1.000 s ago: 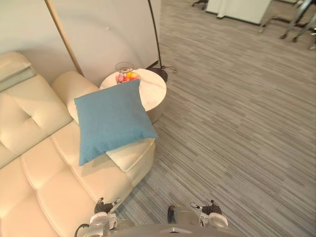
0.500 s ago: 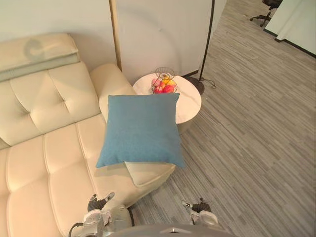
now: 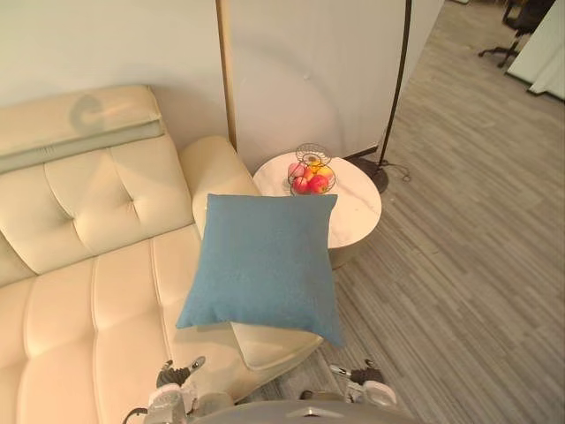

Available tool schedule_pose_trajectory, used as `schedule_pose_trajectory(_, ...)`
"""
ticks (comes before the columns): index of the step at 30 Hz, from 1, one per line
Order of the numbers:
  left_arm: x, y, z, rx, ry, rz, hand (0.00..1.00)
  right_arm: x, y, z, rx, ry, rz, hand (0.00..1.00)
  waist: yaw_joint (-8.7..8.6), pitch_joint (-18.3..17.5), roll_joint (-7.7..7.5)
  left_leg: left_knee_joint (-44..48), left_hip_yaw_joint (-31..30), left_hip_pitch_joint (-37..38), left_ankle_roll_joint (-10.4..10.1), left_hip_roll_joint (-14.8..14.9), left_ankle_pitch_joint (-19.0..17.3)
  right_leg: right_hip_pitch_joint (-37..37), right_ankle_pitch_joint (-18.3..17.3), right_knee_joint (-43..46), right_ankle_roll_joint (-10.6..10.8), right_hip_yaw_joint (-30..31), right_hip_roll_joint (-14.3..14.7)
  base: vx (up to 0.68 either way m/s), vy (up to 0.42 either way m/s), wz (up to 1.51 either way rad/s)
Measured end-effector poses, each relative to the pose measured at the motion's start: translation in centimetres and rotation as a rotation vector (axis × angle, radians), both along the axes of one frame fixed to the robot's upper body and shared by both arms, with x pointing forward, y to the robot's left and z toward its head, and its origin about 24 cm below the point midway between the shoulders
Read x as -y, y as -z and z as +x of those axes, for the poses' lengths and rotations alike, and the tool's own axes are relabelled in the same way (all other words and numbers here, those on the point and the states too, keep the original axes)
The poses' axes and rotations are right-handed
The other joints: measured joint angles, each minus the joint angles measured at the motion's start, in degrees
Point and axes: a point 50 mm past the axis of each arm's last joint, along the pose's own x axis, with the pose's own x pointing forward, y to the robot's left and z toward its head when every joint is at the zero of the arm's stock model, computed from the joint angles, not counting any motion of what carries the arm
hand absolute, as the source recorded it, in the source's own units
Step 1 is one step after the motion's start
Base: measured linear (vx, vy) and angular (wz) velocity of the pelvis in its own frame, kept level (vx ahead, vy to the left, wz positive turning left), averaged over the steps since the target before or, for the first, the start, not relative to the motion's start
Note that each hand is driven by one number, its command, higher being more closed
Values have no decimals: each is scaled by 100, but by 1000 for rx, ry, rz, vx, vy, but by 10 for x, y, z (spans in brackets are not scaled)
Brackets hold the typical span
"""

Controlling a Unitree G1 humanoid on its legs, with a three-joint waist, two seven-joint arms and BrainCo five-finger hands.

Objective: Pick up cushions and gather them together orderly.

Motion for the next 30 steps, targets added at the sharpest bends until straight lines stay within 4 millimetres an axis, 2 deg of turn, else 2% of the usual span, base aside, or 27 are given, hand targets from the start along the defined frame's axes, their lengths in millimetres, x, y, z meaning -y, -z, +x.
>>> schedule_pose_trajectory(1, 2, 1, -3, -8, -5, -6, 0, 2, 0, -1, 1, 4, -5, 0, -2, -23, 54, -171, -7, 167, -44, 55, 28, 163, 43, -191, -38, -5, 99, 183, -101, -15)
schedule_pose_trajectory(3, 2, 1, -3, -6, -7, -9, 0, 5, -1, -2, 5, 11, -15, 0, -9, -36, 49, -347, -26, 300, -52, 107, 46, 331, 117, -418, -81, 5, 199, 106, -75, -17)
schedule_pose_trajectory(6, -5, -2, 3, 22, -28, 1, 0, 18, -25, 22, 161, 17, -75, 0, -109, -86, 30, -542, -31, 304, -33, 97, 151, 408, 370, -875, -58, 40, 254, 42, 12, -8)
schedule_pose_trajectory(8, -29, -9, 7, 51, -44, 63, 0, 32, -51, 44, 296, 4, -144, 0, -126, -73, -93, -529, -28, 220, -4, 54, 175, 427, 532, -1113, -28, 71, 267, -14, 35, -4)
schedule_pose_trajectory(10, -50, -14, 7, 53, -53, 114, 0, 41, -66, 54, 358, -15, -193, 0, -119, -85, -132, -526, -30, 229, 11, 15, 184, 527, 632, -1302, -4, 83, 242, -16, 50, -1)
schedule_pose_trajectory(12, -81, -25, 9, 75, -91, 190, 0, 49, -82, 64, 429, -33, -239, 0, -104, -92, -144, -524, -57, 229, 40, -56, 202, 646, 759, -1548, 39, 92, 188, -30, 64, 3)
schedule_pose_trajectory(15, -106, -35, 9, 90, -130, 251, 0, 55, -90, 71, 447, -69, -283, 0, -105, -89, -140, -526, -160, 174, 100, -126, 245, 683, 864, -1716, 61, 22, 130, -65, 36, 14)
schedule_pose_trajectory(18, -113, -37, 5, 90, -178, 252, 0, 55, -102, 78, 495, -95, -307, 0, -104, -44, -69, -533, -193, 128, 120, -167, 278, 684, 953, -1818, 83, 21, 96, -83, 19, 5)
schedule_pose_trajectory(23, -119, -42, 6, 112, -209, 271, 0, 53, -109, 85, 524, -163, -307, 0, -102, -53, -77, -645, -318, 98, 110, -196, 375, 683, 1027, -1932, 86, -28, 89, -51, -9, 6)
schedule_pose_trajectory(27, -120, -60, 36, 237, -177, 299, 0, 38, -113, 94, 562, -216, -272, 0, -104, -26, -63, -728, -436, -11, 108, -214, 484, 628, 1090, -2015, 80, -137, 90, -46, -26, 14)
schedule_pose_trajectory(30, -109, -74, 72, 327, -86, 301, 0, 19, -126, 116, 645, -273, -232, 0, -88, 191, -36, -727, -481, -139, 115, -216, 559, 514, 1162, -2014, 66, -165, 95, -62, -15, 5)
